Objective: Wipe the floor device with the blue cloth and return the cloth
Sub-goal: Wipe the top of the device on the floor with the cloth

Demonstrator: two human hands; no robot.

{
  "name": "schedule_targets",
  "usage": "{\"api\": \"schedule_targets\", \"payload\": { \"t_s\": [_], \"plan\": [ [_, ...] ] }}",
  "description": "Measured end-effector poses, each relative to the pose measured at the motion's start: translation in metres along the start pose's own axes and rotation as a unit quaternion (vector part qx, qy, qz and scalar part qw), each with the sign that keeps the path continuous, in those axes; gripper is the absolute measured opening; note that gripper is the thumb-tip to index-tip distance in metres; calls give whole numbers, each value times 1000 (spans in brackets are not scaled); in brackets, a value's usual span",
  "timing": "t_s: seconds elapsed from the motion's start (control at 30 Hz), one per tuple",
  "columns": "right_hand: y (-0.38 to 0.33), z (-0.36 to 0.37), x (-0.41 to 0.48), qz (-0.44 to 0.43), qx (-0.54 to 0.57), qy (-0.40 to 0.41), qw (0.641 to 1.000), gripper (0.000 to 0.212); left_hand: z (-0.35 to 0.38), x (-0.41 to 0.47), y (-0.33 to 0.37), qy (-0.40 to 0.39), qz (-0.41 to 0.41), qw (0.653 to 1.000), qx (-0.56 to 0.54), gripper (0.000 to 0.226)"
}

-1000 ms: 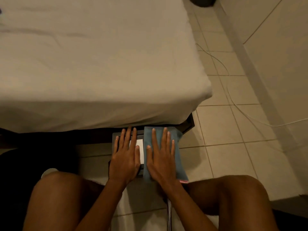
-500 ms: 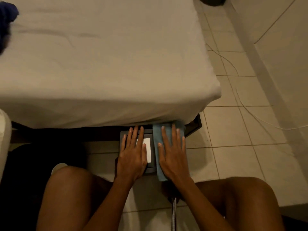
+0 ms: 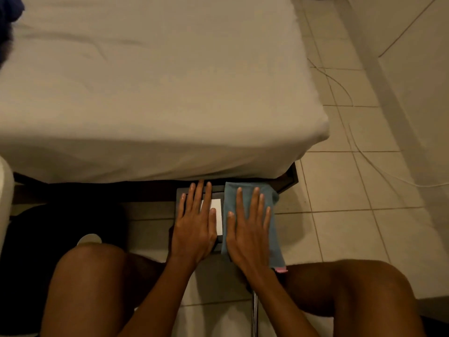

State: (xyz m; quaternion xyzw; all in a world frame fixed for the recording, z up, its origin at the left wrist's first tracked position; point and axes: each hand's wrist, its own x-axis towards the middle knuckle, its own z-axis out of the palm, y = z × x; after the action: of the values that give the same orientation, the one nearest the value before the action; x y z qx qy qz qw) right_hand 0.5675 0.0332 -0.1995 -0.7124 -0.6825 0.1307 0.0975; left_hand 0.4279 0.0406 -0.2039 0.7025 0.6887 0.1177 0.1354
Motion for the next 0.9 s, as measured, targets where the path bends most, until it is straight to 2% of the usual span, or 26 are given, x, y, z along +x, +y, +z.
{"api": "schedule_targets", "payload": {
  "t_s": [0.13, 0.33, 0.5, 0.67, 0.8, 0.9],
  "plan": [
    [7, -8, 36, -27, 15, -28, 999, 60, 0, 3, 1, 2, 2, 1000, -14, 59],
    [1, -2, -2, 3, 3, -15, 1000, 61, -1, 2, 1, -5, -1, 1000, -6, 59],
    [6, -13, 42, -61, 13, -37, 997, 57, -1, 3, 2, -1, 3, 1000, 1, 58],
    [13, -10, 1, -5, 10, -26, 1000, 60, -3, 1, 3, 7, 0, 1000, -6, 58],
    [5, -6, 15, -44, 10, -39, 998, 58, -2, 1, 2, 5, 7, 1000, -3, 58],
    [17, -14, 39, -42, -7, -43, 998, 59, -2, 3, 2, 6, 10, 1000, 5, 59]
  ]
}}
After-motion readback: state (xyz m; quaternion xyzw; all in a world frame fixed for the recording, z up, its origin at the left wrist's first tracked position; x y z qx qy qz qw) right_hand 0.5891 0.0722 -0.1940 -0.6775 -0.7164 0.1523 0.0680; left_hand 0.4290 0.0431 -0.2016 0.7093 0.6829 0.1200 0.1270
